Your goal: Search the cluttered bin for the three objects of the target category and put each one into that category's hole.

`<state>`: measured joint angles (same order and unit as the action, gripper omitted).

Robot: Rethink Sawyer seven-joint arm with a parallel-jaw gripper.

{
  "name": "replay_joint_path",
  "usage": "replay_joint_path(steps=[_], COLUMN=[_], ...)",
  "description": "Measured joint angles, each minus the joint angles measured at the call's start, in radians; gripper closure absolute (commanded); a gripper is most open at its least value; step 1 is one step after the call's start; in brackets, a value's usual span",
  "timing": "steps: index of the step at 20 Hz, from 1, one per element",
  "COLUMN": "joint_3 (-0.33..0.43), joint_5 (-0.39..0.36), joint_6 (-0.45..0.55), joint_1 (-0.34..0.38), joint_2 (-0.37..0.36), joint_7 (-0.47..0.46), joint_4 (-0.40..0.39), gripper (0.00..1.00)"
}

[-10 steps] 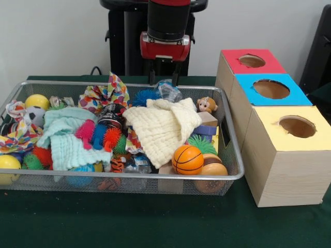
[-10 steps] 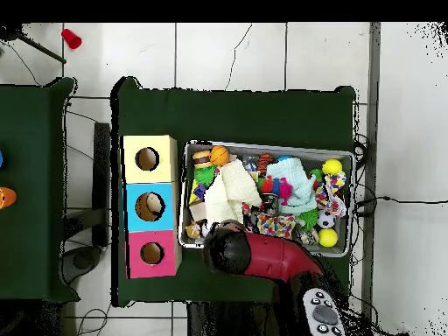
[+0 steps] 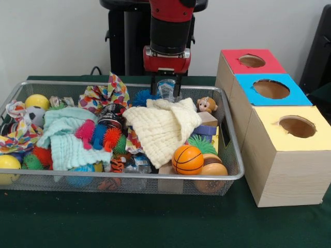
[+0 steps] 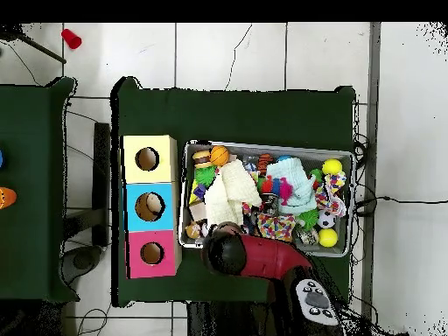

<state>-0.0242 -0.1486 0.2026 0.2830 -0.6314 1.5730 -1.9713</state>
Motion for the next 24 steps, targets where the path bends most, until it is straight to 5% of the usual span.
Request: replay_joint_path(steps=[24], joint_3=[-0.036], joint_5=[-0.005], joint_6=[-0.049], joint_1=[-0.093], joint_2=[0.044], joint_7=[0.000], joint_4=[-0.003], gripper=[0.00])
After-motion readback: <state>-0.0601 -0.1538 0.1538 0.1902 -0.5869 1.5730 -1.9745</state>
